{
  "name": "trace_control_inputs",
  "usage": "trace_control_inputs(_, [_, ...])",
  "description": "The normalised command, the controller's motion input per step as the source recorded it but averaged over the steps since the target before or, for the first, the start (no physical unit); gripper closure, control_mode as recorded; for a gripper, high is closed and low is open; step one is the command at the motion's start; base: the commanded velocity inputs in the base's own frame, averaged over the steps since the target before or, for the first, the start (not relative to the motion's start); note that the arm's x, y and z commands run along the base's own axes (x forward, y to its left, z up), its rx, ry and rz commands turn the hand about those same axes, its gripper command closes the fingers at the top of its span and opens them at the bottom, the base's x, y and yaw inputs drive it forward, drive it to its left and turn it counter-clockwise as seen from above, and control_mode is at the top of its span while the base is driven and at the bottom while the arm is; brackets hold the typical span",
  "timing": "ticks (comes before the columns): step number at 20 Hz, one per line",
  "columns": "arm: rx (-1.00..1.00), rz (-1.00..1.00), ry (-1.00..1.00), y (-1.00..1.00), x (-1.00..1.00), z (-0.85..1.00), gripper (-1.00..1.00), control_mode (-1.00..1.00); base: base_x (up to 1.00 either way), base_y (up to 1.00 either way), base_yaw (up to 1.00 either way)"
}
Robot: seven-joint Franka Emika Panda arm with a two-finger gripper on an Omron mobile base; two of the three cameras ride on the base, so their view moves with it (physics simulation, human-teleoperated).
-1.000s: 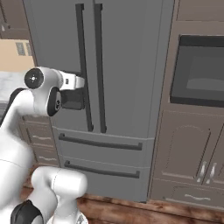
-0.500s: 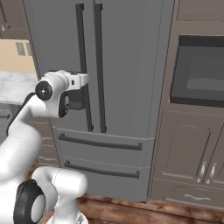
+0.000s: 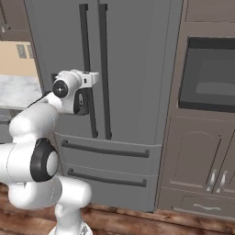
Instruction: Take the donuts from the fridge and place them on the empty tray on the dining counter.
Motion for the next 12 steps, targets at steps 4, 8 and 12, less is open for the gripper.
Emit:
trace_control_inputs(4, [0.00,-0.02,0.00,0.13,0.77,0.00,-1.00,-1.00,0.00,0.00,0.00])
trace_control_inputs(8, [0.00,0.00,0.00,0.03,0.74,0.00,-1.00,-1.00,0.00,0.00,0.00])
trace_control_inputs(12, [0.00,0.00,0.02,0.00,0.81,0.00,-1.00,-1.00,0.00,0.00,0.00])
